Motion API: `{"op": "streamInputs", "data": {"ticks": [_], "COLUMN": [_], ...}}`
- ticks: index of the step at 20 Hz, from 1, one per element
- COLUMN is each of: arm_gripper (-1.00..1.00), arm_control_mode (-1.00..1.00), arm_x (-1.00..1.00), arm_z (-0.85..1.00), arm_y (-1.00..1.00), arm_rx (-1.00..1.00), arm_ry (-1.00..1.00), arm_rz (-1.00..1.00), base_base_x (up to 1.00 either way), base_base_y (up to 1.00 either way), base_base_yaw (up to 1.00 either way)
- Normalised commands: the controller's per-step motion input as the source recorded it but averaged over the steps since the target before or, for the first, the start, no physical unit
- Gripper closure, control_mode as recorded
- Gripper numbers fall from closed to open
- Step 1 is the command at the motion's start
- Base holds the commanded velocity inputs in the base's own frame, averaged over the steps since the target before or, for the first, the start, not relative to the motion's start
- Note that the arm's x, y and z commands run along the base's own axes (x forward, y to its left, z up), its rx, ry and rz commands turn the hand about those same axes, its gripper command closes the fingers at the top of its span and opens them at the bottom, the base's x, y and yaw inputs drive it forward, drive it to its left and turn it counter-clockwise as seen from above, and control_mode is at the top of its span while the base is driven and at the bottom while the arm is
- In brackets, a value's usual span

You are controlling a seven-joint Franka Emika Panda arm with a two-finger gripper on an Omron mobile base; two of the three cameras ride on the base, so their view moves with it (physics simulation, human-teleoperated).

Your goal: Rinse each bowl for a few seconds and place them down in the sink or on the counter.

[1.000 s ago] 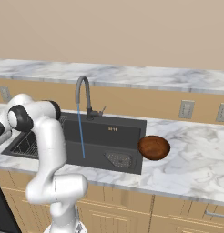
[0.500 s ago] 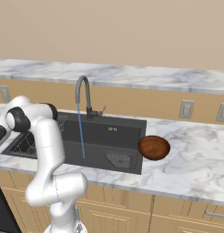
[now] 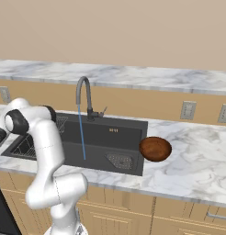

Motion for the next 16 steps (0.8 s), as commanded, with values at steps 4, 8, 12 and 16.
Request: {"op": "streamInputs", "data": {"ticks": [4, 8, 12, 16], "arm_gripper": [-1.0, -1.0, -1.0, -1.0], "arm_control_mode": [-1.0, -1.0, -1.0, -1.0], "arm_x": [0.15, 0.13, 0.06, 0.02], "arm_z": [-0.11, -0.15, -0.22, -0.31], "arm_y": [0.14, 0.11, 0.06, 0.03], "arm_rx": [0.0, -0.01, -0.05, -0.09], "arm_ry": [0.0, 0.0, 0.0, 0.01], "arm_rz": [0.0, 0.0, -0.02, -0.03], "base_base_x": [0.0, 0.0, 0.0, 0.0], "base_base_y": [0.0, 0.0, 0.0, 0.0], "base_base_yaw": [0.0, 0.0, 0.0, 0.0]}}
